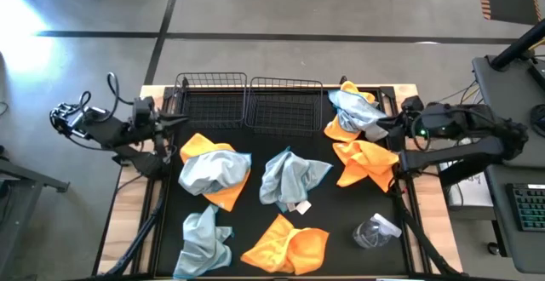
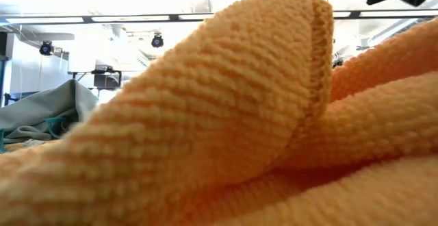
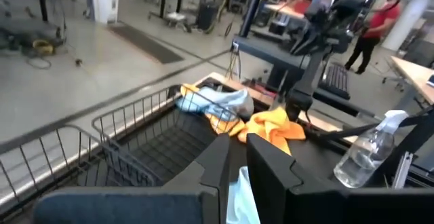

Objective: Sort microfiber towel by color & place in baskets
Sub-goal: Put the blue towel into the left black wire basket

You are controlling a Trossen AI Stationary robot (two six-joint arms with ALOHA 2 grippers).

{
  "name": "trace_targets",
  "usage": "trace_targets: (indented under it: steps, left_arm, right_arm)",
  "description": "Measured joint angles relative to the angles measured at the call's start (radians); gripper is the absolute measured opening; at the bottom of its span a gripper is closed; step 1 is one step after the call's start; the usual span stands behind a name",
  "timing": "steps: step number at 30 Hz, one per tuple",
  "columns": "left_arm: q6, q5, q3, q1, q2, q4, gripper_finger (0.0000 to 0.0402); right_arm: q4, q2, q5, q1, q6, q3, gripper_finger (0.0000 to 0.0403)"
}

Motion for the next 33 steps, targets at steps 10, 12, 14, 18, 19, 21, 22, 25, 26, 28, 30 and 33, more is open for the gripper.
trace_targets:
  steps: [10, 12, 14, 18, 19, 21, 22, 25, 26, 28, 30, 33]
  left_arm:
    - [-0.13, 0.102, 0.085, 0.0, 0.116, -0.012, 0.0034]
    - [-0.169, 0.12, 0.092, 0.0, 0.135, -0.025, 0.0034]
    - [-0.212, 0.152, 0.096, 0.0, 0.156, -0.05, 0.0034]
    - [-0.325, 0.167, 0.097, 0.003, 0.204, -0.183, 0.0034]
    - [-0.351, 0.166, 0.097, 0.003, 0.217, -0.224, 0.0034]
    - [-0.411, 0.169, 0.097, 0.01, 0.241, -0.306, 0.0034]
    - [-0.444, 0.175, 0.097, 0.012, 0.252, -0.341, 0.0034]
    - [-0.522, 0.213, 0.096, 0.015, 0.288, -0.425, 0.0034]
    - [-0.539, 0.23, 0.095, 0.015, 0.3, -0.441, 0.0034]
    - [-0.563, 0.272, 0.092, 0.015, 0.321, -0.451, 0.0034]
    - [-0.582, 0.31, 0.089, 0.015, 0.342, -0.454, 0.0034]
    - [-0.616, 0.342, 0.089, 0.015, 0.383, -0.45, 0.0034]
  right_arm:
    - [-0.25, 0.193, -0.001, 0.0, 0.003, 0.235, 0.0059]
    - [-0.285, 0.211, -0.001, 0.0, 0.023, 0.252, 0.0059]
    - [-0.324, 0.222, -0.001, 0.0, 0.054, 0.259, 0.0059]
    - [-0.358, 0.23, -0.001, 0.0, 0.092, 0.248, 0.0059]
    - [-0.36, 0.229, -0.001, 0.0, 0.095, 0.244, 0.0059]
    - [-0.356, 0.229, -0.001, 0.0, 0.096, 0.241, 0.0059]
    - [-0.358, 0.229, -0.001, 0.0, 0.097, 0.239, 0.0059]
    - [-0.358, 0.232, -0.001, 0.0, 0.098, 0.238, 0.0059]
    - [-0.358, 0.233, -0.001, 0.0, 0.098, 0.238, 0.0059]
    - [-0.358, 0.235, -0.001, 0.0, 0.098, 0.238, 0.0059]
    - [-0.358, 0.236, -0.001, 0.0, 0.098, 0.238, 0.0059]
    - [-0.358, 0.236, -0.001, 0.0, 0.098, 0.238, 0.0059]
